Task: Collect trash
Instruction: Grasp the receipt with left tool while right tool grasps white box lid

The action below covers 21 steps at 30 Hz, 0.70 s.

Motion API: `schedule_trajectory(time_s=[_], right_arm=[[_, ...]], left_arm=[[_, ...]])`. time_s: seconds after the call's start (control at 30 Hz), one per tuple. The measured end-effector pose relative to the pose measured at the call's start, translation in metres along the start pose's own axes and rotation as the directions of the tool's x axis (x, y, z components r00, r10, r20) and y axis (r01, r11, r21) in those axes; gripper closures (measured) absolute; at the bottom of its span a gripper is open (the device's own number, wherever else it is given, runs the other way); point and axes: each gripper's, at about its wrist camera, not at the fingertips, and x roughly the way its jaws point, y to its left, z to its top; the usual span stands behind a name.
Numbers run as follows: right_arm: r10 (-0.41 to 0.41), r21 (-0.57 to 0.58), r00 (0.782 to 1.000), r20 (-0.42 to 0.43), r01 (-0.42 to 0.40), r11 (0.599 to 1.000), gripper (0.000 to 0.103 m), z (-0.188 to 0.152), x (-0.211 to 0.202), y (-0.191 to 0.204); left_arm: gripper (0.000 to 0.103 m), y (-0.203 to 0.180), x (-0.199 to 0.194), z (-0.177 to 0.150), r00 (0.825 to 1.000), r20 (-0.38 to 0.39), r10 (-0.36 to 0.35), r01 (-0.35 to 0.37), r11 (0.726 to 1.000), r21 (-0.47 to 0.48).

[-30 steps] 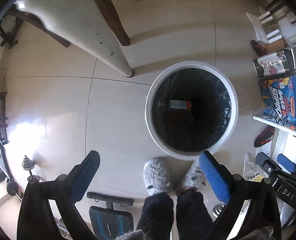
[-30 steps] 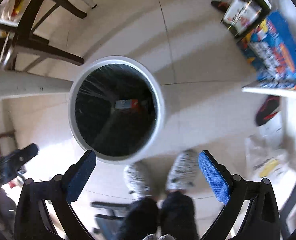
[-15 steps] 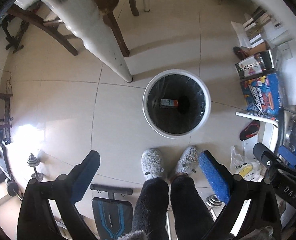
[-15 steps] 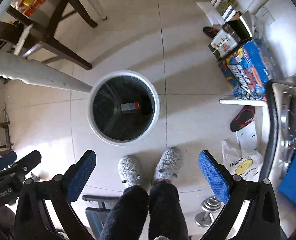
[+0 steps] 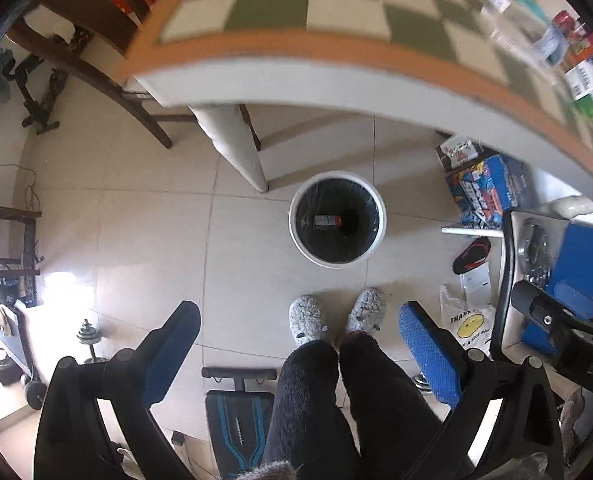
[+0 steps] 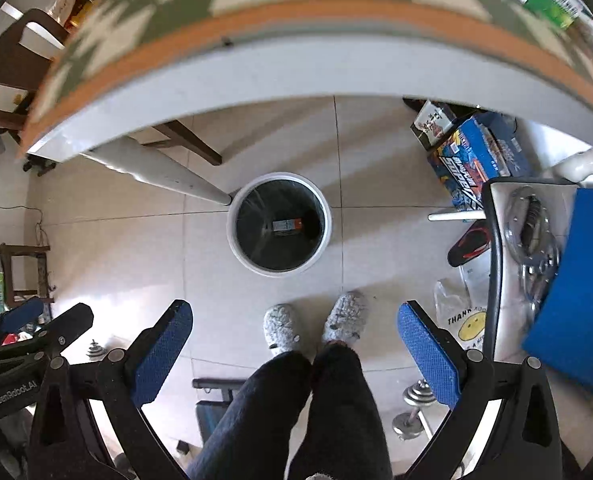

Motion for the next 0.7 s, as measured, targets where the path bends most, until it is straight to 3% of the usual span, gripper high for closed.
schedule_trajectory(time_s=[0.23,0.3,0.4,0.47,0.57,0.63,0.7], right_arm=[[0.114,0.107,0.991,0.069,-0.121,0.987,0.000,0.017,-0.102,-0.006],[0.112,0.148,0.988,0.110,-0.128,0.981,0.000,0.031,-0.128,-0.018],[0.083,0.212,0.982,0.168,-0.118,0.970,0.000,0.063,-0.163,-0.055],[0.048,0.251,0.980,0.194,-0.097,0.963,0.000,0.081,-0.177,-0.083],[-0.047,0.338,0.973,0.224,-0.032,0.941,0.000,0.123,-0.194,-0.148],[-0.081,0.376,0.973,0.218,-0.007,0.927,0.000,0.152,-0.195,-0.193],[-0.099,0.397,0.976,0.195,0.014,0.918,0.000,0.181,-0.190,-0.226]], left_arm=[[0.001,-0.035,-0.084,0.044,0.986,0.165,-0.031,0.013,0.994,0.108],[0.001,-0.058,-0.102,0.065,0.975,0.221,-0.021,-0.020,0.983,0.181],[0.001,-0.104,-0.116,0.106,0.954,0.298,0.012,-0.109,0.945,0.309],[0.001,-0.134,-0.114,0.136,0.954,0.298,0.014,-0.126,0.925,0.360],[0.001,-0.167,-0.096,0.181,0.975,0.221,-0.016,-0.064,0.934,0.350],[0.001,-0.197,-0.081,0.207,0.980,0.200,-0.022,-0.054,0.929,0.366],[0.001,-0.231,-0.065,0.225,0.978,0.210,0.009,-0.109,0.875,0.471]])
